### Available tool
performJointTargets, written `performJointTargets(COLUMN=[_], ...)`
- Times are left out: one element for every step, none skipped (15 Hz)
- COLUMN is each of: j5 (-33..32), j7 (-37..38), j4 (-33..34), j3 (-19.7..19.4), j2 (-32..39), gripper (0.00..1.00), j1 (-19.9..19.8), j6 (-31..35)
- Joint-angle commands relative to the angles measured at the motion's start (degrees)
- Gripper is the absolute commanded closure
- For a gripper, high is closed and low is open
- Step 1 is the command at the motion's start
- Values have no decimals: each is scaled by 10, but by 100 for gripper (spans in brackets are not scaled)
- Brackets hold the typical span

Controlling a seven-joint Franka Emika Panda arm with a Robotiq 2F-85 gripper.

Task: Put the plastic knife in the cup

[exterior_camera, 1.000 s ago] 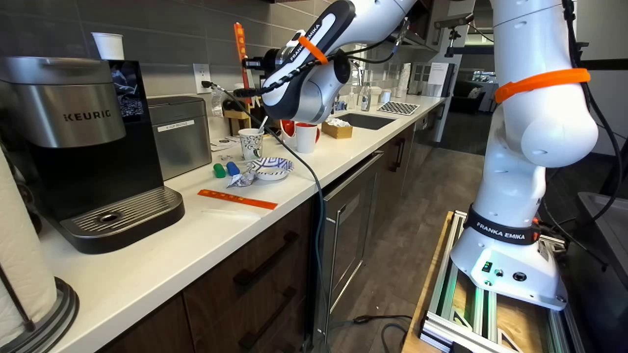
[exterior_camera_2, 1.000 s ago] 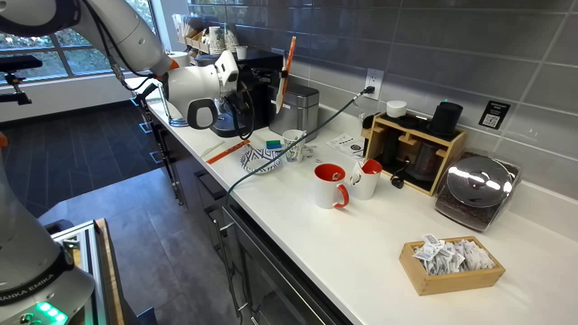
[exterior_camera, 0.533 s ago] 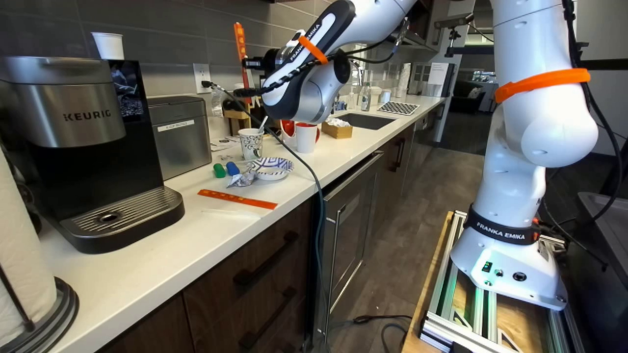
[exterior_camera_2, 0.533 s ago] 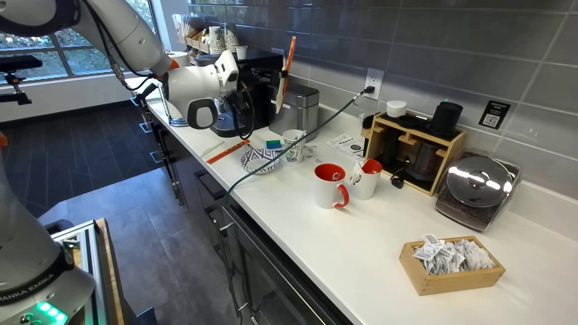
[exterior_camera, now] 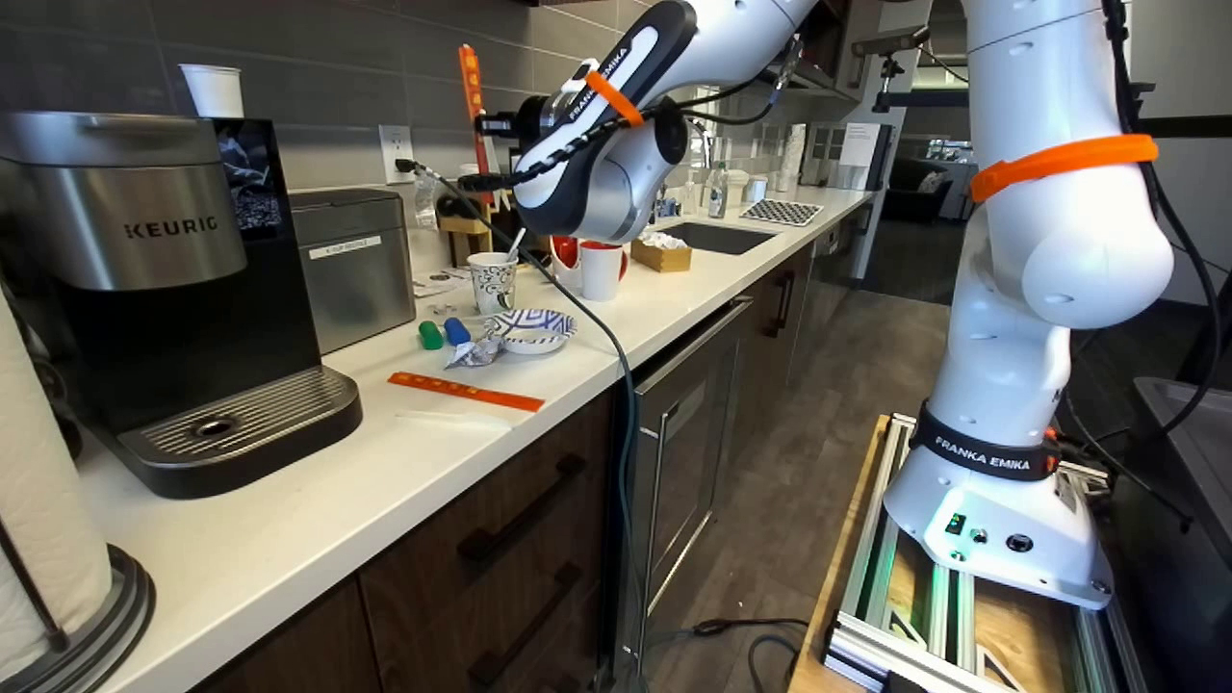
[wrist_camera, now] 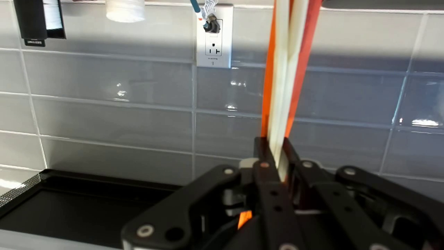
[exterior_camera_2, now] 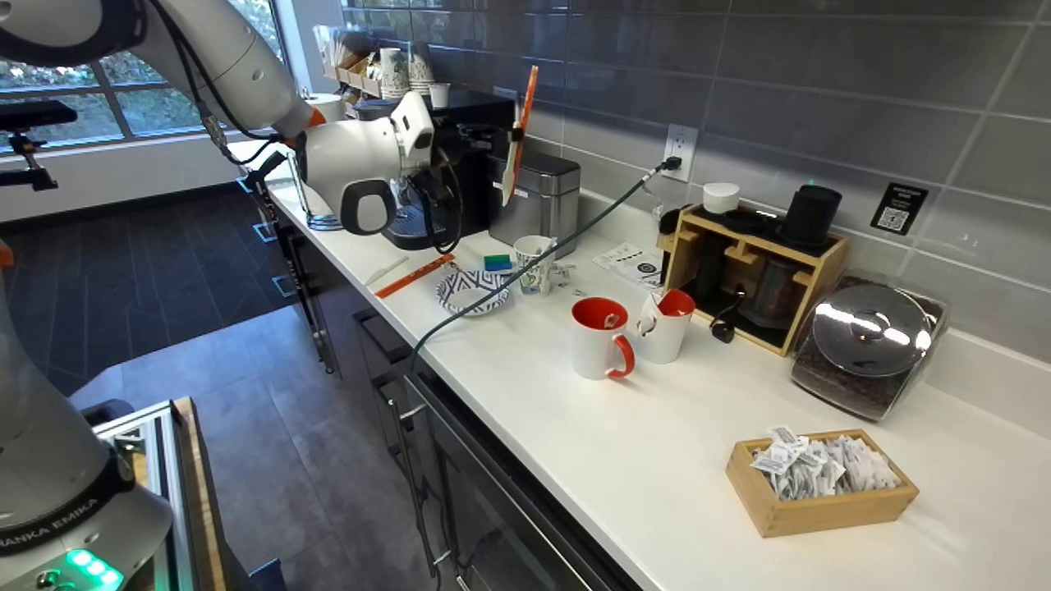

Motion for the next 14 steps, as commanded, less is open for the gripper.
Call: performJointTargets(j5=[2, 11, 26, 39, 56, 73, 89, 105, 120, 130, 137, 142, 148, 155], j7=[-1, -10, -28, -44, -61, -81, -96, -109, -119, -134, -150, -165, -174, -173], j4=[8, 13, 17, 17, 51, 75, 100, 119, 120, 105, 99, 83, 71, 63], j3=[-2, -4, -6, -6, -50, -76, -110, -142, -152, -153, -168, -179, -184, -191], j2=[13, 21, 28, 30, 21, 29, 35, 44, 53, 55, 56, 53, 55, 60], gripper=[98, 98, 98, 98, 98, 98, 98, 98, 98, 98, 98, 98, 98, 98], j1=[0, 3, 9, 13, 51, 75, 105, 132, 145, 151, 167, 181, 191, 200], j6=[21, 38, 62, 77, 39, 40, 38, 35, 49, 62, 58, 50, 48, 48])
